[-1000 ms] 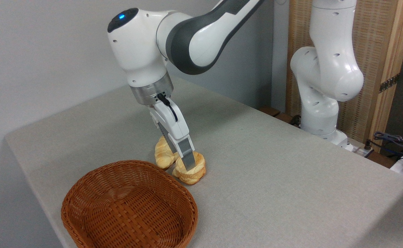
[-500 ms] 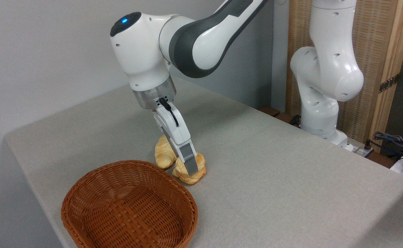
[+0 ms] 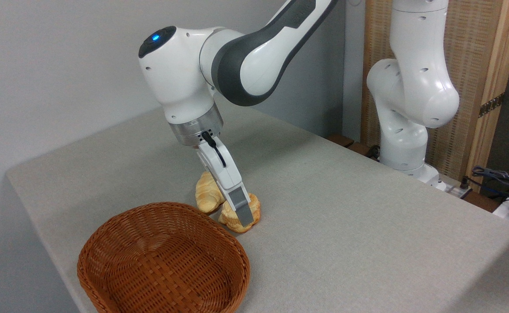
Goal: Put bread into the basket
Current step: 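Close the gripper on the round bread roll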
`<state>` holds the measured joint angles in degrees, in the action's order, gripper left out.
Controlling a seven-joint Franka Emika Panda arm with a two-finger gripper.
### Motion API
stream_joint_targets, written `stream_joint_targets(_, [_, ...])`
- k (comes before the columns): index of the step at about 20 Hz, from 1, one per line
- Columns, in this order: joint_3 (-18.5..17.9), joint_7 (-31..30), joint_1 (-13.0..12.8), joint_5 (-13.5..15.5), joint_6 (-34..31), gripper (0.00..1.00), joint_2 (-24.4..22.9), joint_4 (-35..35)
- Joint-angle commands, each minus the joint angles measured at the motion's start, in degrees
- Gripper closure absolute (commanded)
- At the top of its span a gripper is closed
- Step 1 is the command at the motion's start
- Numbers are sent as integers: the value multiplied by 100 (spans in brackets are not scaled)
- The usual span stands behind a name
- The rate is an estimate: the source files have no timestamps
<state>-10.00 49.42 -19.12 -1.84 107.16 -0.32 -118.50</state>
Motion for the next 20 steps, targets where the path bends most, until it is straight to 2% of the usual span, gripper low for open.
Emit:
stream_joint_targets(1, [-37,121,-22,-54,112,38,-38,-68])
stream_joint_targets(2, [-37,121,-22,-28,112,46,-38,-68])
stream_joint_targets(4, [-37,112,-22,-19,103,49,-38,-68])
stream_joint_targets(14, [-37,112,-31,-19,68,49,-65,-68])
stream_joint_targets(16, [-37,121,-31,-10,24,52,-135,-50])
stream_joint_targets(17, [-37,129,-31,-1,15,58,-213,-50])
stream_joint_targets(20, [-37,129,-31,52,-46,58,-337,-41])
